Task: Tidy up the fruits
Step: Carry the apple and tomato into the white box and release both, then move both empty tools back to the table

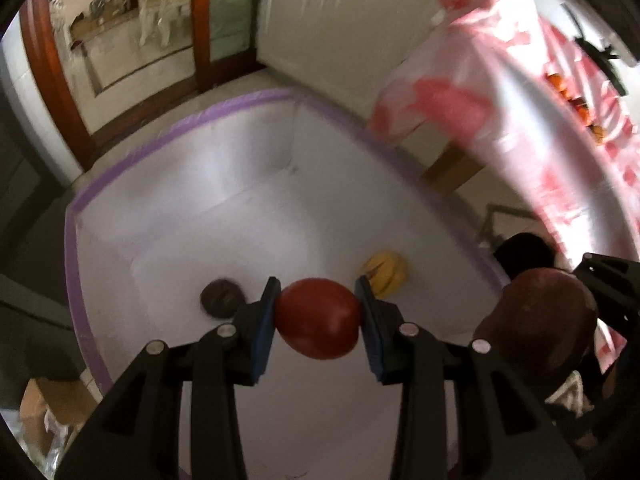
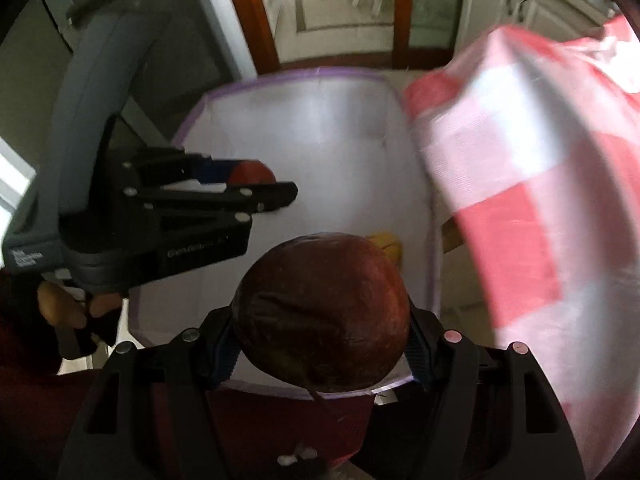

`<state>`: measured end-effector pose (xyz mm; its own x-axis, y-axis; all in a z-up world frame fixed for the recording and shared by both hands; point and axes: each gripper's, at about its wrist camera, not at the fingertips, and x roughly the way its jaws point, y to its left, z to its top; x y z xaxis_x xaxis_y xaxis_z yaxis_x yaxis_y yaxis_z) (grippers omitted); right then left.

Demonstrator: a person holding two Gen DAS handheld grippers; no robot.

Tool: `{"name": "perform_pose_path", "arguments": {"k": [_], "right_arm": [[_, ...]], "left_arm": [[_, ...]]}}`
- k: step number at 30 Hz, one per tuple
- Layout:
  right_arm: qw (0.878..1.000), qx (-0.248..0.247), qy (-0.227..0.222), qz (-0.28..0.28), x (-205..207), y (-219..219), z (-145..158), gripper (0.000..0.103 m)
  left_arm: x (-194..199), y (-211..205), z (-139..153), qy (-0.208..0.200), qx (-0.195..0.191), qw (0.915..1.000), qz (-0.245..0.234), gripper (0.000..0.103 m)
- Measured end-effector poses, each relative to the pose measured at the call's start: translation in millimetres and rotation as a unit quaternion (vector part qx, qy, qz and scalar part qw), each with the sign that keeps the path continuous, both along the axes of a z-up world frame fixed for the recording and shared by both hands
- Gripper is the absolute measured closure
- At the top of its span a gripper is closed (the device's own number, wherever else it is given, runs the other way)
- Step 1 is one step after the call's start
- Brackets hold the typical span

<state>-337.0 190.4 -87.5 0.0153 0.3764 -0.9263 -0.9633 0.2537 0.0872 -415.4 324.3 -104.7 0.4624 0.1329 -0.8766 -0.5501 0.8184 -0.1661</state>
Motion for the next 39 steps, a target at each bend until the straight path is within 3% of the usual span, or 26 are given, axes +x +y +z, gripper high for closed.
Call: {"name": "perform_pose_path", "arguments": {"k": [4,9,19,26,29,31,33,39], "right_arm": [[0.999,-0.040,0.002,0.025,-8.6,17.2,-25.1,0.036],[0.995,-0.084,-0.002,0.055,-20.5,35.1,-48.1,0.036],[0.992,-0.105,-0.019,0.064,-31.4,46.0,-63.8,0.036],[0.990,-0.123,-0.027,0.057,-29.1,46.2,-77.5,0.035],[0.992,-0.112,-0.033,0.056,-28.1,46.9,-75.9,0.034],[0.993,-0.096,-0.034,0.055,-27.1,46.9,-69.4,0.020],[0.995,-0.077,-0.034,0.056,-28.2,44.7,-60.0,0.019],[0.997,-0.044,-0.038,0.044,-23.4,32.9,-40.2,0.019]], "left_arm": [[1.4,8.5,-24.2,0.060,-0.012,0.9979,0.023,0.064],[-1.6,15.3,-44.7,0.099,-0.026,0.9941,0.037,0.064],[-1.2,11.4,-44.5,0.108,-0.026,0.9929,0.043,0.063],[-0.2,15.3,-41.9,0.104,-0.019,0.9926,0.060,0.025],[-2.0,18.0,-41.6,0.104,-0.018,0.9921,0.068,0.022],[-2.8,19.0,-39.7,0.101,-0.016,0.9920,0.074,0.017],[-2.7,18.1,-37.2,0.100,-0.008,0.9918,0.080,0.011],[-3.1,16.0,-12.9,0.088,0.021,0.9920,0.087,0.009]]}}
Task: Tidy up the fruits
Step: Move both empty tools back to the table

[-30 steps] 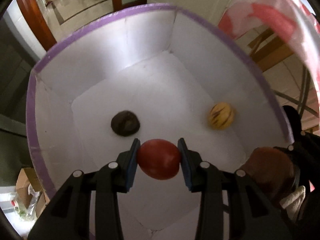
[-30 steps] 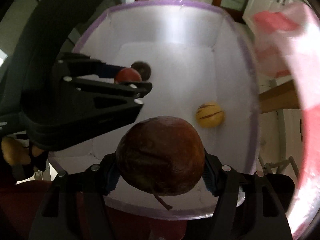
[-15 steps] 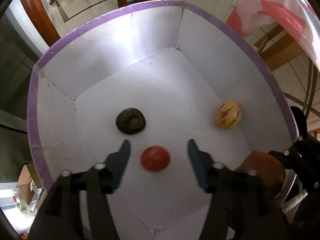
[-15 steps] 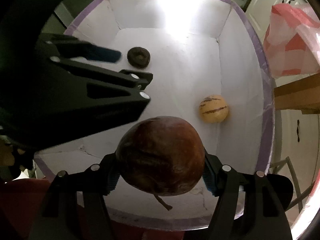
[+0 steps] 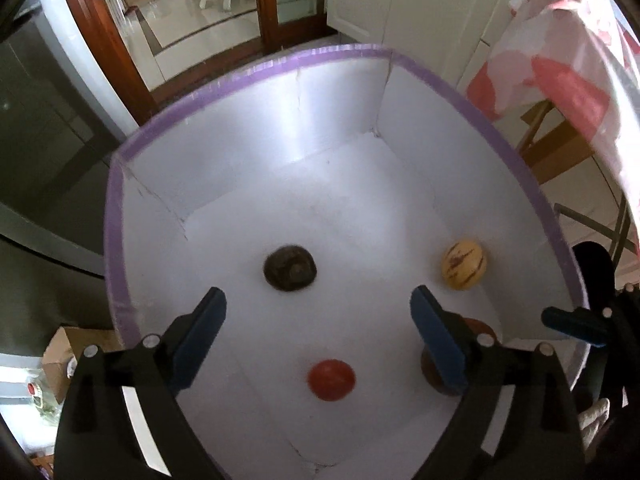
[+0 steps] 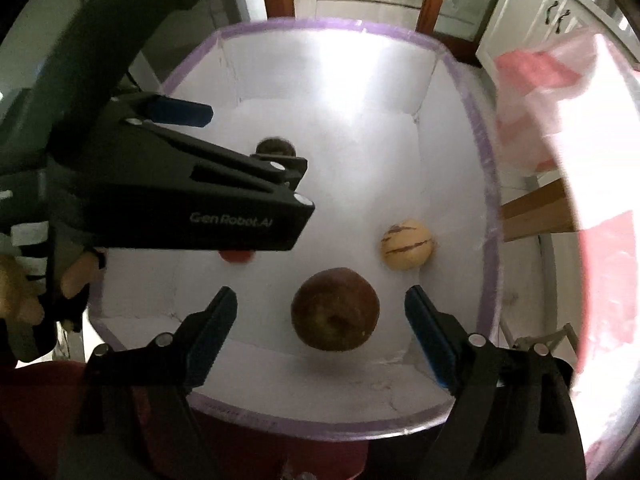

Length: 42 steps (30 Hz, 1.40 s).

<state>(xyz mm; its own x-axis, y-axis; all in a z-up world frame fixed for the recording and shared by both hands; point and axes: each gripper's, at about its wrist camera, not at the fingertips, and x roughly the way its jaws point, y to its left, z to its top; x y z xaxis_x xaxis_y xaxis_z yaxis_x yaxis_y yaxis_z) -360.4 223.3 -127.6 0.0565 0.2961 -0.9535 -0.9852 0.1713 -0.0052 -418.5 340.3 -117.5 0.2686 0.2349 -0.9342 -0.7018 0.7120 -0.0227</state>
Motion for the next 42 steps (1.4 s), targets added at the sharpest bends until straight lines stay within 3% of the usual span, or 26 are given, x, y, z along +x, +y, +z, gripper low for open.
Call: {"name": "perform_pose_path", "arguments": {"k": [4,6,10,14,17,20,23,26,29,32,35,37,39,42], "right_arm": [[0.999,0.040,0.008,-0.010,7.6,-13.9,26.6,0.019],[0.998,0.067,0.013,-0.013,12.2,-24.0,47.2,0.019],[0.988,0.151,0.001,-0.016,21.1,-55.5,103.7,0.017],[0.968,0.232,-0.043,-0.083,58.3,-114.9,158.1,0.015],[0.948,0.271,-0.053,-0.159,95.7,-162.7,178.7,0.015],[0.919,0.290,-0.069,-0.259,143.2,-223.2,190.3,0.015],[0.880,0.295,-0.083,-0.363,192.2,-283.8,194.4,0.015],[0.834,0.291,-0.095,-0.460,243.8,-338.9,192.6,0.015],[0.799,0.278,-0.102,-0.524,289.8,-382.8,186.0,0.015],[0.778,0.272,-0.103,-0.557,327.3,-408.0,172.8,0.015],[0.767,0.270,-0.096,-0.574,358.7,-417.5,159.4,0.015],[0.764,0.268,-0.089,-0.581,380.6,-418.2,154.1,0.015],[0.763,0.266,-0.083,-0.584,405.2,-416.2,149.1,0.015],[0.764,0.263,-0.060,-0.586,436.1,-408.8,147.5,0.015]], "left_arm": [[3.4,-5.6,22.0,-0.008,0.029,0.9995,-0.003,0.009],[8.3,-13.5,41.5,-0.025,0.062,0.9977,-0.003,0.009],[26.7,-34.7,99.2,-0.083,0.154,0.9843,-0.024,0.001],[72.5,-69.2,151.3,-0.138,0.182,0.9698,-0.085,0.001],[123.8,-106.8,179.8,-0.171,0.161,0.9586,-0.161,0.001],[188.3,-157.1,194.5,-0.201,0.124,0.9420,-0.239,0.001],[256.9,-207.0,199.9,-0.226,0.087,0.9220,-0.302,0.001],[321.5,-248.3,189.4,-0.235,0.047,0.9098,-0.339,0.001],[368.6,-284.6,171.8,-0.238,0.025,0.9024,-0.358,0.001],[413.4,-305.6,153.1,-0.235,0.013,0.9027,-0.360,0.002],[442.5,-308.0,146.6,-0.232,-0.016,0.9075,-0.350,0.002],[441.4,-300.7,147.4,-0.243,-0.032,0.9075,-0.341,0.002],[443.7,-294.0,143.6,-0.233,-0.040,0.9177,-0.319,0.002],[433.9,-288.6,148.1,-0.264,-0.054,0.9073,-0.323,0.002]]}}
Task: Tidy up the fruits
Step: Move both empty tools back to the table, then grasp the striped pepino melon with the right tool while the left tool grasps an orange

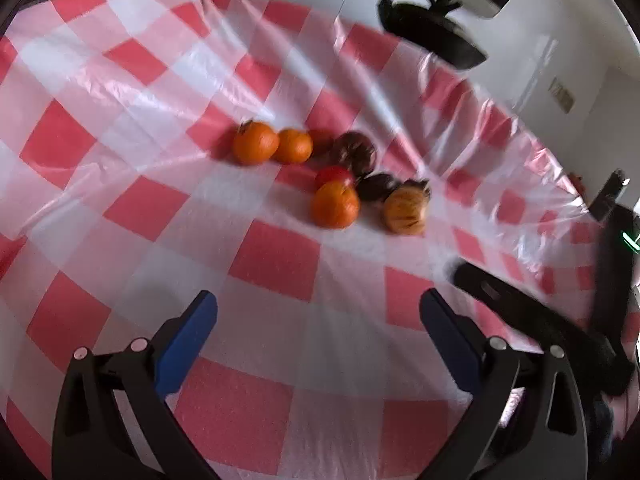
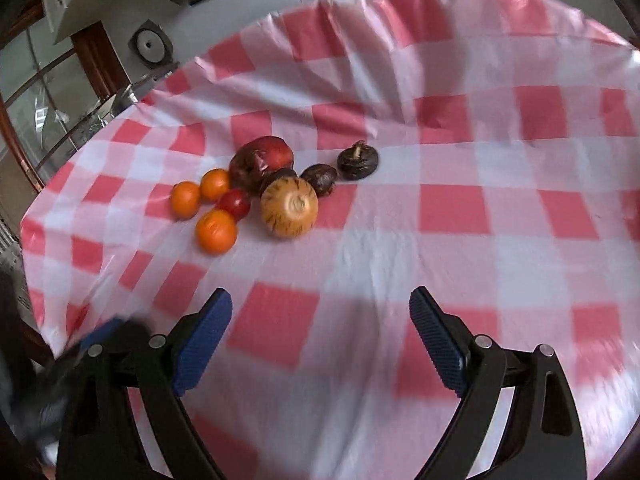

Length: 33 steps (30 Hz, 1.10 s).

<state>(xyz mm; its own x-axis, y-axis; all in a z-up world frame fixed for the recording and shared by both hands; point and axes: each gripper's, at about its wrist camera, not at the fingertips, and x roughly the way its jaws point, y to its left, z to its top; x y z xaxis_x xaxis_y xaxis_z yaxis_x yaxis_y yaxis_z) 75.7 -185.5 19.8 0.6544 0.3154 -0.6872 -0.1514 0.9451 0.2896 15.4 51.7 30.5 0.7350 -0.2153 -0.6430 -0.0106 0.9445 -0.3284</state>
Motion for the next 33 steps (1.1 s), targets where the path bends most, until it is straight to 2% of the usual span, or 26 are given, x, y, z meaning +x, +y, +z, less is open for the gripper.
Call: {"name": "perform_pose_path", "arguments": {"k": [2,7,9,13,14,15,18,22,28,31,32,33], "right_arm": [[1.000,0.000,0.002,0.001,18.2,5.0,0.4,0.018],[0.999,-0.022,0.023,0.018,58.9,25.2,-5.1,0.033],[0.999,-0.031,0.023,0.019,69.9,31.9,-5.7,0.035],[0.997,-0.070,0.028,0.021,85.1,48.7,-8.7,0.042],[0.996,-0.080,0.027,0.024,87.2,53.6,-9.5,0.046],[0.996,-0.084,0.025,0.025,87.2,55.9,-9.6,0.055],[0.996,-0.077,0.016,0.031,78.5,56.5,-8.3,0.057],[0.999,-0.035,-0.006,0.007,48.6,31.5,1.4,0.057],[0.994,0.015,-0.059,-0.093,-11.4,-34.1,9.6,0.057],[0.988,0.039,-0.072,-0.131,-19.0,-54.4,9.5,0.057],[0.987,0.052,-0.067,-0.138,-18.1,-60.3,7.2,0.057],[0.987,0.058,-0.062,-0.139,-16.7,-62.8,6.1,0.057]], "left_arm": [[-2.0,-0.6,0.8,-0.005,0.002,1.0000,0.001,0.002],[-2.1,2.0,0.6,-0.007,-0.010,0.9999,0.004,0.002],[-1.5,3.4,0.1,-0.007,-0.016,0.9998,0.005,0.002],[-1.7,2.6,0.3,-0.008,-0.014,0.9999,0.005,0.002],[-1.5,2.1,0.1,-0.008,-0.012,0.9999,0.004,0.002],[-1.7,2.0,0.0,-0.008,-0.012,0.9999,0.004,0.002],[-2.0,3.0,-0.4,-0.008,-0.013,0.9999,0.007,0.002],[-2.1,2.7,-0.8,-0.004,-0.014,0.9999,0.004,0.002],[2.3,0.3,-4.5,0.017,-0.017,0.9997,-0.002,0.002],[11.4,0.3,-9.8,0.044,-0.030,0.9985,-0.010,0.002],[18.7,-0.9,-11.5,0.059,-0.030,0.9977,-0.012,0.001],[23.8,-3.3,-8.8,0.057,-0.022,0.9981,-0.006,0.001]]}}
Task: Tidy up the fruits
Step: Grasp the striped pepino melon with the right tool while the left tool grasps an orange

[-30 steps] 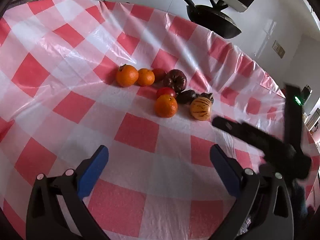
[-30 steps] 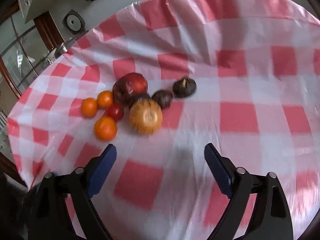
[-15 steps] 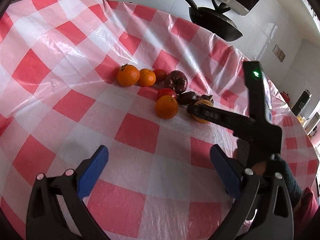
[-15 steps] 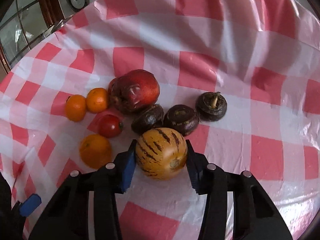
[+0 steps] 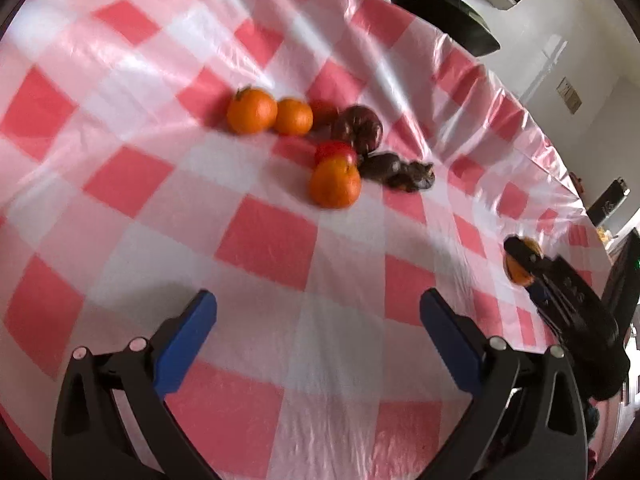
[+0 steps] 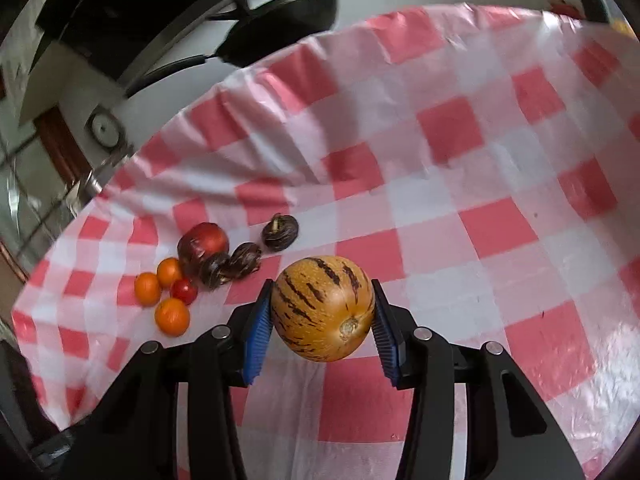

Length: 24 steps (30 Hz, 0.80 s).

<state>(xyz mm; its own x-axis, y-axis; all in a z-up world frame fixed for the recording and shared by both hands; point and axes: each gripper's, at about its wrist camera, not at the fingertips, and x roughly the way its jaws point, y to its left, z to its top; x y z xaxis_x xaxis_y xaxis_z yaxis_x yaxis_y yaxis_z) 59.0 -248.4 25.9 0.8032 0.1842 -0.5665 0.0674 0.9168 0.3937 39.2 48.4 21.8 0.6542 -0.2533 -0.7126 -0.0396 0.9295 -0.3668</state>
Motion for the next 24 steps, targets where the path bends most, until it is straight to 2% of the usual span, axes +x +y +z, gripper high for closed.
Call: {"name": "perform_pose_path", "arguments": {"k": [4,8,10,11,12,13,14,19,24], "right_arm": [[1.000,0.006,0.001,0.016,3.6,-0.3,-0.7,0.057],[0.999,0.021,0.008,0.023,6.8,-2.6,-4.5,0.057],[0.999,0.022,0.006,0.028,7.5,-1.3,-4.3,0.057],[0.999,0.023,0.006,0.031,7.9,-1.3,-4.6,0.057],[0.999,0.023,0.006,0.031,7.9,-1.1,-4.7,0.057],[0.999,0.024,0.006,0.032,8.0,-0.9,-4.9,0.057],[0.999,0.024,0.006,0.034,8.0,-0.7,-4.9,0.057],[0.999,0.023,0.008,0.037,8.3,-0.6,-5.5,0.057],[0.999,0.021,0.012,0.042,9.5,1.2,-6.2,0.057]], "left_arm": [[35.6,-17.9,1.8,0.016,0.026,0.9994,0.013,0.002],[78.9,-50.9,6.1,0.015,0.086,0.9962,0.007,0.002],[91.3,-59.4,7.4,0.009,0.110,0.9939,0.004,0.007],[98.2,-65.3,6.1,0.010,0.127,0.9919,-0.004,0.021],[102.6,-68.8,3.5,0.016,0.136,0.9905,-0.009,0.046],[105.7,-70.7,0.6,0.027,0.148,0.9886,-0.009,0.058],[103.0,-71.1,1.4,0.020,0.154,0.9879,-0.008,0.064],[73.7,-56.3,7.5,-0.016,0.126,0.9919,-0.001,0.065],[23.0,-34.4,12.5,-0.053,0.085,0.9945,0.032,0.065]]}}
